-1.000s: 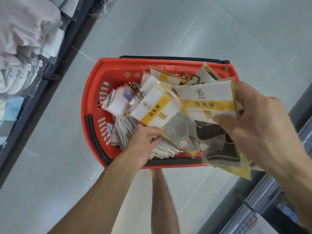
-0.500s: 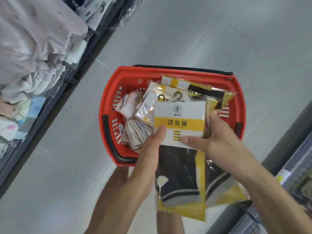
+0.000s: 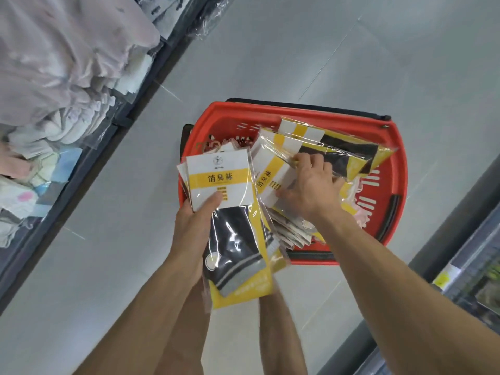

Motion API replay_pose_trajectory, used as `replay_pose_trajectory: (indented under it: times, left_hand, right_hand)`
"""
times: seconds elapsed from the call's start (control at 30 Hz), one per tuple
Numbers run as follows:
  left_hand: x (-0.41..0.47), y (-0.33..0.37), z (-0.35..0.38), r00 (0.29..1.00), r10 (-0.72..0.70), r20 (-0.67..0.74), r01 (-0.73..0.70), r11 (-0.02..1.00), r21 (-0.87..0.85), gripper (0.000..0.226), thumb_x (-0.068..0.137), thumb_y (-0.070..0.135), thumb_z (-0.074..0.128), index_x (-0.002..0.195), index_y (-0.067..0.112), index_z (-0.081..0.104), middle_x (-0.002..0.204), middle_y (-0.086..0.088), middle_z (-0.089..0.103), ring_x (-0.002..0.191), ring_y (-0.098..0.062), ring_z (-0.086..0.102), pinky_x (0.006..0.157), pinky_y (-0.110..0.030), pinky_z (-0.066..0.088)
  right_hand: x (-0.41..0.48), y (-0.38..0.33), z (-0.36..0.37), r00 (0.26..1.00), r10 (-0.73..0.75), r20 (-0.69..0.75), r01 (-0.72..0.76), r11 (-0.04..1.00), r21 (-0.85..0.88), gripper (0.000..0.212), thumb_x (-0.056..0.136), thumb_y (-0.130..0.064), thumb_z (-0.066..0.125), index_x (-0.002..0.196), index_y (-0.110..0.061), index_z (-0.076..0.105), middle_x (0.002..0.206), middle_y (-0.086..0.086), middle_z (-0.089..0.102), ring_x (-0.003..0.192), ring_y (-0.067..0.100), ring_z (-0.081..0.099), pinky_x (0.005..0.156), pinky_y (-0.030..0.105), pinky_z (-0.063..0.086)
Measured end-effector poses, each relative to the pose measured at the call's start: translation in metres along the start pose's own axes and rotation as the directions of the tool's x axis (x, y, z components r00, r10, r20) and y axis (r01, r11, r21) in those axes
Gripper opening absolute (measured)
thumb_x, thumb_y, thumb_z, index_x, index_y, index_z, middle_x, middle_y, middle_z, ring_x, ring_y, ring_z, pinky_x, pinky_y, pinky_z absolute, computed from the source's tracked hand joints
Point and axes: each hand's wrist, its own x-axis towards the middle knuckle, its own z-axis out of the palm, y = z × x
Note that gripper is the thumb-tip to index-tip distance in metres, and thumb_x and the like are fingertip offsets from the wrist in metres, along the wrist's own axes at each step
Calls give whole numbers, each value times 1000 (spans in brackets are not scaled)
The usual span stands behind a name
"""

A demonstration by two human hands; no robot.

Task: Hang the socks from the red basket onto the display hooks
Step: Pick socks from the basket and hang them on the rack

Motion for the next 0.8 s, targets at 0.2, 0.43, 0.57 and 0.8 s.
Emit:
replay_pose_trajectory:
  times: [0.2, 0.43, 0.57, 0.8]
  left_hand:
    - [-3, 5, -11, 1000, -16, -10, 16, 999, -43, 19, 92, 38, 69, 110, 34, 69, 110, 9, 76, 110, -21, 69, 104, -49, 49]
    - [-25, 20, -26, 996, 74, -59, -78, 994, -70, 20, 90, 39, 70, 110, 34, 68, 101, 15, 77, 92, -6, 73, 87, -33, 54]
    - [-65, 51, -39, 983, 148, -108, -158, 983, -91, 24, 90, 43, 70, 113, 36, 67, 105, 16, 76, 98, -8, 72, 98, -43, 54]
    - [-198, 150, -68, 940, 289, -180, -324, 922, -214, 17, 89, 39, 71, 103, 30, 70, 93, 18, 78, 90, -3, 73, 87, -28, 57]
  right_hand:
    - [-7, 2, -2, 991, -129, 35, 129, 992, -5, 56, 77, -41, 74, 118, -26, 40, 117, -1, 51, 108, 22, 49, 85, 41, 32]
    - [-31, -7, -60, 978, -182, 103, 163, 972, 171, 19, 83, -30, 72, 92, -24, 56, 89, 2, 64, 75, 20, 61, 57, 30, 44]
    - [-75, -21, -146, 973, -227, 46, 165, 819, 549, 36, 80, -5, 75, 105, -30, 67, 97, -15, 74, 85, 2, 69, 69, 21, 56]
    - [-170, -98, -294, 898, -440, 12, 250, 532, 809, 38, 65, -14, 75, 103, -14, 74, 101, 3, 78, 94, 18, 74, 70, 18, 55]
